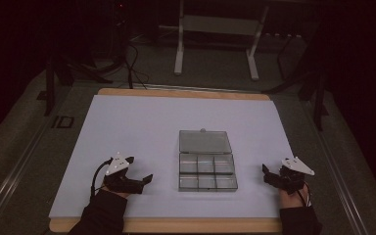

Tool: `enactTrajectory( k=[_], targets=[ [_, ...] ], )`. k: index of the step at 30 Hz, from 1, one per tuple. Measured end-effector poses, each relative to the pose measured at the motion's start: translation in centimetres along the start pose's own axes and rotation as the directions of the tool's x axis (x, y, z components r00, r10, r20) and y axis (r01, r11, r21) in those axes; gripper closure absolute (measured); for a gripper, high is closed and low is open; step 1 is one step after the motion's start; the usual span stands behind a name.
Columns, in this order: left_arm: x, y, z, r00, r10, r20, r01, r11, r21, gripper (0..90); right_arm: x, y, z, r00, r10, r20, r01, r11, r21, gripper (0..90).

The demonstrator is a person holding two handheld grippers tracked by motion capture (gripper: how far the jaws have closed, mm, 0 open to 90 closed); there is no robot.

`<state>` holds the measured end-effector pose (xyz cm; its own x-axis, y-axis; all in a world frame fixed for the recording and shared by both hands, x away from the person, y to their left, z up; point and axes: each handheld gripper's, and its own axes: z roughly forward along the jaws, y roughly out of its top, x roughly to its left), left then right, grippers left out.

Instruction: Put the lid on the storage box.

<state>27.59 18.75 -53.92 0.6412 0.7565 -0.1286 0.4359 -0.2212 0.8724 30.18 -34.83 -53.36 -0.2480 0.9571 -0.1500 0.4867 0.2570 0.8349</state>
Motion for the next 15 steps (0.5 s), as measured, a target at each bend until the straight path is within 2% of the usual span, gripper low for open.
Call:
enactTrajectory(
  k=[5, 7, 9, 10, 13, 15],
  targets=[
    [0.1, 0.1, 0.2, 0.9997, 0.004, 0.023, -0.005, 0.9996, 0.029, 1.1, 0.1, 0.0, 0.0, 1.0, -0.009, -0.001, 0.009, 1.0, 0.002, 10.1],
    [0.2, 0.2, 0.3, 0.9995, -0.008, 0.029, 0.007, 0.999, 0.044, 1.1, 0.1, 0.0, 0.0, 0.9999, -0.01, 0.0, 0.01, 1.0, 0.003, 10.1],
    [0.3, 0.5, 0.8, 0.999, -0.026, 0.036, 0.022, 0.9926, 0.12, 1.1, 0.2, 0.0, 0.1, 0.9998, -0.021, 0.004, 0.021, 1.0, 0.007, 10.1],
    [0.3, 0.5, 0.8, 0.999, -0.026, 0.036, 0.022, 0.9926, 0.12, 1.1, 0.2, 0.0, 0.1, 0.9998, -0.021, 0.004, 0.021, 1.0, 0.007, 10.1],
    [0.1, 0.9, 1.1, 0.9987, -0.032, 0.038, 0.026, 0.9867, 0.161, 1.1, 0.3, 0.0, 0.1, 0.9996, -0.028, 0.007, 0.028, 1.0, 0.013, 10.1],
    [0.0, 1.2, 1.4, 0.9972, -0.054, 0.051, 0.044, 0.9837, 0.174, 1.1, 0.3, 0.0, 0.1, 0.9996, -0.029, 0.007, 0.029, 0.999, 0.015, 10.1]
  ],
)
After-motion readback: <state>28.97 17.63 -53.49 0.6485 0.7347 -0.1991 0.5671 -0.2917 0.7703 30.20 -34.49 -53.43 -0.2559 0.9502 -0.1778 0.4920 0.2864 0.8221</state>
